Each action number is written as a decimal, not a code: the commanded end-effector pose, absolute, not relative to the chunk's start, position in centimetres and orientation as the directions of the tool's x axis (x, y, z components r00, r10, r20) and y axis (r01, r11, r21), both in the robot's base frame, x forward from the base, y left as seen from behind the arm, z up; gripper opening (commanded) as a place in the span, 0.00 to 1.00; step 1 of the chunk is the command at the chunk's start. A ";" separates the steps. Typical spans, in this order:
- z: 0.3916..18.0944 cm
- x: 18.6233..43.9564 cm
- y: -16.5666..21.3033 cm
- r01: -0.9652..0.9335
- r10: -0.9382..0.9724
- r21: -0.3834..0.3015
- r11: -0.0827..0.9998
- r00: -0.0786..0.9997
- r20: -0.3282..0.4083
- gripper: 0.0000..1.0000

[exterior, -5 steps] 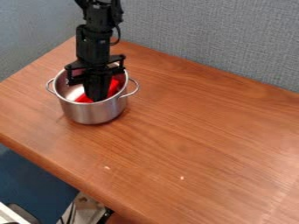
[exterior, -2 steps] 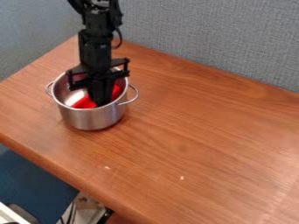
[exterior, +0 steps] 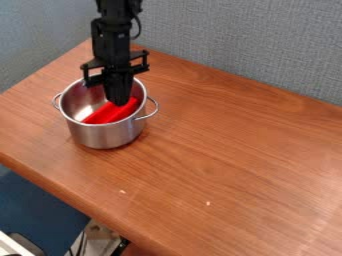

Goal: Put the red object in the metal pot

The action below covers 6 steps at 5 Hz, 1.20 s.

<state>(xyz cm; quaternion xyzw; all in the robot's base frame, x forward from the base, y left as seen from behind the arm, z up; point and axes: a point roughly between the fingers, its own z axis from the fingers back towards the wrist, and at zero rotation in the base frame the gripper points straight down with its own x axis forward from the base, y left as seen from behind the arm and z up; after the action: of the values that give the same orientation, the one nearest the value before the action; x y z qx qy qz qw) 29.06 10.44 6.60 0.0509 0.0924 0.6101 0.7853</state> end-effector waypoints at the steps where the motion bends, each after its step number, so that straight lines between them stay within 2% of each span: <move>1: 8.6 30.0 11.0 -0.965 0.987 0.207 0.161 0.152 -0.059 0.00; 3: 8.0 30.4 9.6 -0.933 0.956 0.208 0.293 0.289 -0.049 0.00; 4: 6.3 30.1 8.7 -0.942 0.967 0.222 0.251 0.234 -0.100 0.00; 5: 6.4 29.8 8.3 -0.956 0.971 0.218 0.198 0.161 -0.176 0.00; 6: 4.7 29.6 7.4 -0.959 0.969 0.237 0.158 0.103 -0.226 0.00</move>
<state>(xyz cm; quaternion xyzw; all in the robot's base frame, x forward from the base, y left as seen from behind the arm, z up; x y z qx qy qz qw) 29.41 7.60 4.00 0.0236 0.1749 0.6424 0.7458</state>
